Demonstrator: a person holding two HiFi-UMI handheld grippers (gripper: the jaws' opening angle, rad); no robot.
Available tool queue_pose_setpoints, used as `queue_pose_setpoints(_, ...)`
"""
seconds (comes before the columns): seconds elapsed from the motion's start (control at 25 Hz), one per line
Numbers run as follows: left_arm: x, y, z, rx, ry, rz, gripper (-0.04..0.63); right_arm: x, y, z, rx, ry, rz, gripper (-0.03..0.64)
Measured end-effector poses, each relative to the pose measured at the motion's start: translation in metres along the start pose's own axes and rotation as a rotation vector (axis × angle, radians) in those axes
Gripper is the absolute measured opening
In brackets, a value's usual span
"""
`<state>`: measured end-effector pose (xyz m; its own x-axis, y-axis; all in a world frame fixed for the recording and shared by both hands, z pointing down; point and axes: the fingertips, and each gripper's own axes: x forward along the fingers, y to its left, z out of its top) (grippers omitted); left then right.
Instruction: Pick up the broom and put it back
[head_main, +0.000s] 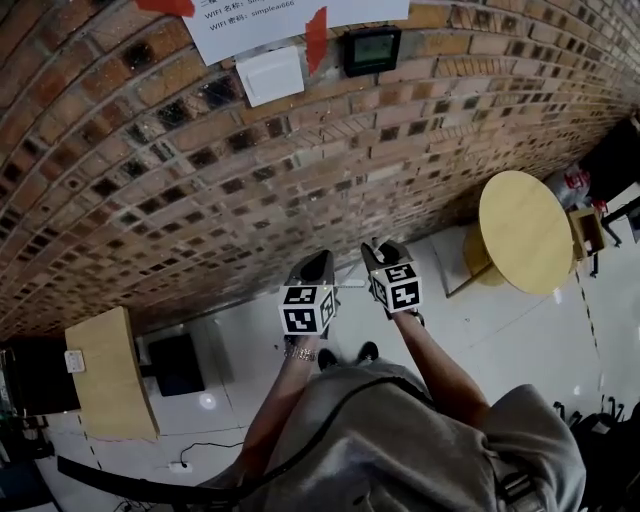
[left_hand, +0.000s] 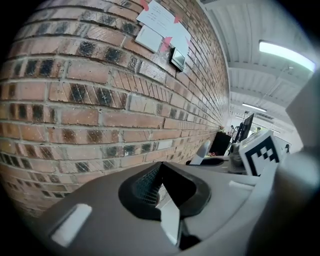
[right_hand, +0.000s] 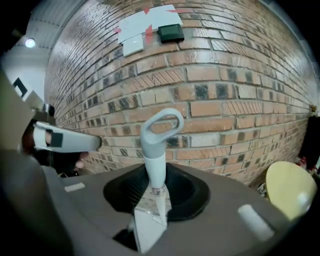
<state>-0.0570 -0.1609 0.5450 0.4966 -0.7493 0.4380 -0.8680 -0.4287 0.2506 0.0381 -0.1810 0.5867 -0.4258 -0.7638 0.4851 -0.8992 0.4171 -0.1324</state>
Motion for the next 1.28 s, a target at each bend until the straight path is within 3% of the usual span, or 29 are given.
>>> queue_pose_setpoints(0.28, -0.002, -0.025, 0.007, 0.037, -0.018, -0.040, 0.003, -0.033, 0.023, 0.016, 0.064, 0.042, 0.006, 0.094)
queue_pose_setpoints(0.56, -0.005, -0.040, 0.006, 0.090, -0.008, -0.051, 0.003, -0.048, 0.038, 0.009, 0.041, 0.057, 0.036, 0.094)
queue_pose_setpoints(0.76, -0.010, -0.044, 0.011, 0.029, -0.041, -0.091, 0.003, -0.052, 0.041, 0.009, 0.014, 0.057, 0.023, 0.095)
queue_pose_setpoints(1.28, -0.014, -0.052, 0.011, 0.052, -0.048, -0.085, 0.005, -0.051, 0.030, 0.014, -0.008, 0.052, 0.001, 0.095)
